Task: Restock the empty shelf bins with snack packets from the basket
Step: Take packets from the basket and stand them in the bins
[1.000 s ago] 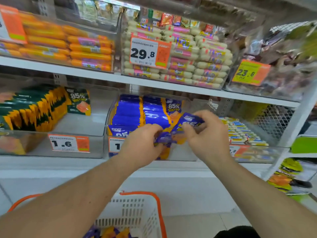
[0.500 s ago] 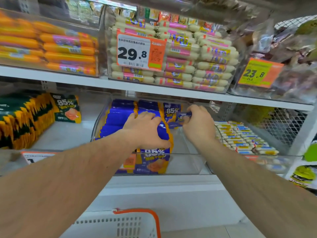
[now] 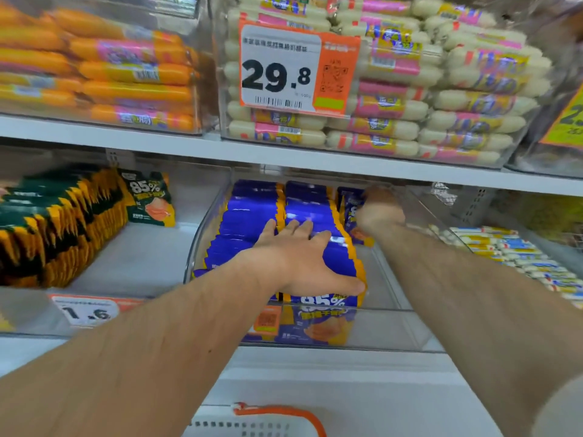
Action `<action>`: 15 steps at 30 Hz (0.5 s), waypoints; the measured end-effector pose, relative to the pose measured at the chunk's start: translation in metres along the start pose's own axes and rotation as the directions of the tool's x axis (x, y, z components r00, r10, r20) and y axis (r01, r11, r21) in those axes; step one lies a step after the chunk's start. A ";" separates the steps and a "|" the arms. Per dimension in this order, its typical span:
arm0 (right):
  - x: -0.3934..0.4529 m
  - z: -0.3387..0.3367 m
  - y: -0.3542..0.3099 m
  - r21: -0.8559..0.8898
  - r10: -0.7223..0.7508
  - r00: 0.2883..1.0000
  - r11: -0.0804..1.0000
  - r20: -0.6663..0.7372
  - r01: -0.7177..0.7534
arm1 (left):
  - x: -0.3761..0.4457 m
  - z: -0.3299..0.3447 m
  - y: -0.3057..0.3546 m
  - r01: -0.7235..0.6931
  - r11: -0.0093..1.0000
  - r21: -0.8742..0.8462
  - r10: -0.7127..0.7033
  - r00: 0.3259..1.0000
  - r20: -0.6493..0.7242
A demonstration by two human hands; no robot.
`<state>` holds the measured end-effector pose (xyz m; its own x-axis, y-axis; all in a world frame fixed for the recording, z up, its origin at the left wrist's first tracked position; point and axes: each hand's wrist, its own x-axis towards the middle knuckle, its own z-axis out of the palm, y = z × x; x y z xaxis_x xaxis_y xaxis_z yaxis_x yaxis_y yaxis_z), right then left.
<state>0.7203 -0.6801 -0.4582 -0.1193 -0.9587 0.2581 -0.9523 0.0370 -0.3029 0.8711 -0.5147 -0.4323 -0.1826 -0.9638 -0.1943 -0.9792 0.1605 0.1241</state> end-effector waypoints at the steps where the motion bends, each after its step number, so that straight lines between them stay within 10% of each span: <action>1: 0.006 0.003 0.000 0.006 -0.009 1.000 1.000 -0.013 0.009 | 0.000 0.000 0.000 0.000 1.000 0.001 0.000 1.000 -0.004; 15: 0.019 0.024 0.007 -0.001 -0.082 0.995 0.997 -0.048 0.082 | 0.000 -0.001 0.003 0.019 1.000 -0.001 -0.019 1.000 0.006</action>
<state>0.7186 -0.7051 -0.4774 -0.0541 -0.9440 0.3254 -0.9592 -0.0414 -0.2797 0.8683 -0.5147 -0.4315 -0.1646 -0.9654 -0.2025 -0.9824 0.1421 0.1211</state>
